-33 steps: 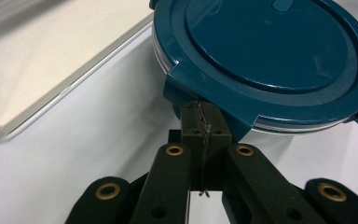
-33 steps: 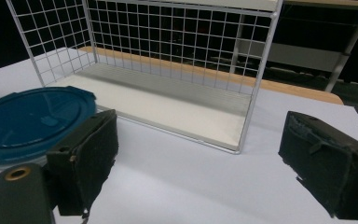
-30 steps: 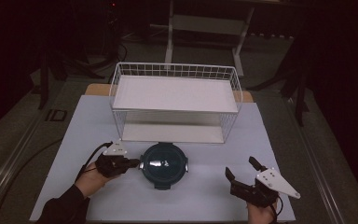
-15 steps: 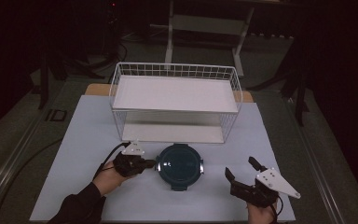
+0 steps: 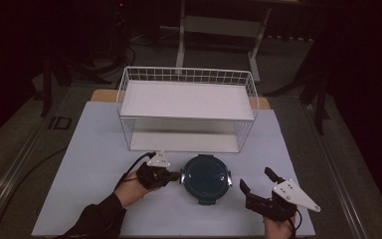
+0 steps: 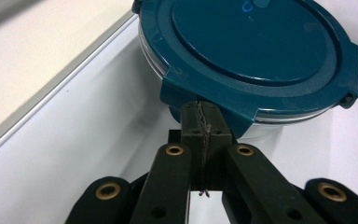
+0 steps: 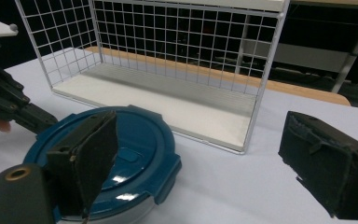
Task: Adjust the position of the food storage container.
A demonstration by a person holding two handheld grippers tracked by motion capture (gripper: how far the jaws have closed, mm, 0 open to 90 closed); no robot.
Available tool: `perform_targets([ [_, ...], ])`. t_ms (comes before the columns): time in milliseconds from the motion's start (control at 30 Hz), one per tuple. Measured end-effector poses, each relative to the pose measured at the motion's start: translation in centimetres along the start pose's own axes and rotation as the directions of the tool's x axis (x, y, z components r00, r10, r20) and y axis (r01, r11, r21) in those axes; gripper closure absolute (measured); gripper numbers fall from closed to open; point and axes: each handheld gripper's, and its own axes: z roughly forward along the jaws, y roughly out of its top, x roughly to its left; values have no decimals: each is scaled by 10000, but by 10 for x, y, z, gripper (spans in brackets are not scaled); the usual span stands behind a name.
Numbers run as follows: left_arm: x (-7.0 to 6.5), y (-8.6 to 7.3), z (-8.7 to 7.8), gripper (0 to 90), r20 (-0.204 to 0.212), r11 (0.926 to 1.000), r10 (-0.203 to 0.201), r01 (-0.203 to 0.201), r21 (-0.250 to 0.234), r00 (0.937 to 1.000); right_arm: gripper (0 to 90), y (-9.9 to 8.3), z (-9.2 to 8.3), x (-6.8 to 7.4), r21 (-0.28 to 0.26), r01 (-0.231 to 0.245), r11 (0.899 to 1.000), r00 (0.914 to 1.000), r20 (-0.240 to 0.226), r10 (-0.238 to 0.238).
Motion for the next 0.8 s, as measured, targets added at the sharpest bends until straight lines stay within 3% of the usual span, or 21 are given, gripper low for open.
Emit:
perform_targets([
  [500, -4, 11, 16, 898, 247, 9999, 79, -77, -114, 9997, 116, 0, 0, 0, 11, -35, 10000, 10000, -58, 35],
  [800, -6, 13, 15, 894, 218, 9995, 226, -222, -209, 9995, 116, -1, 0, 0, 34, -63, 10000, 10000, -40, 63],
])
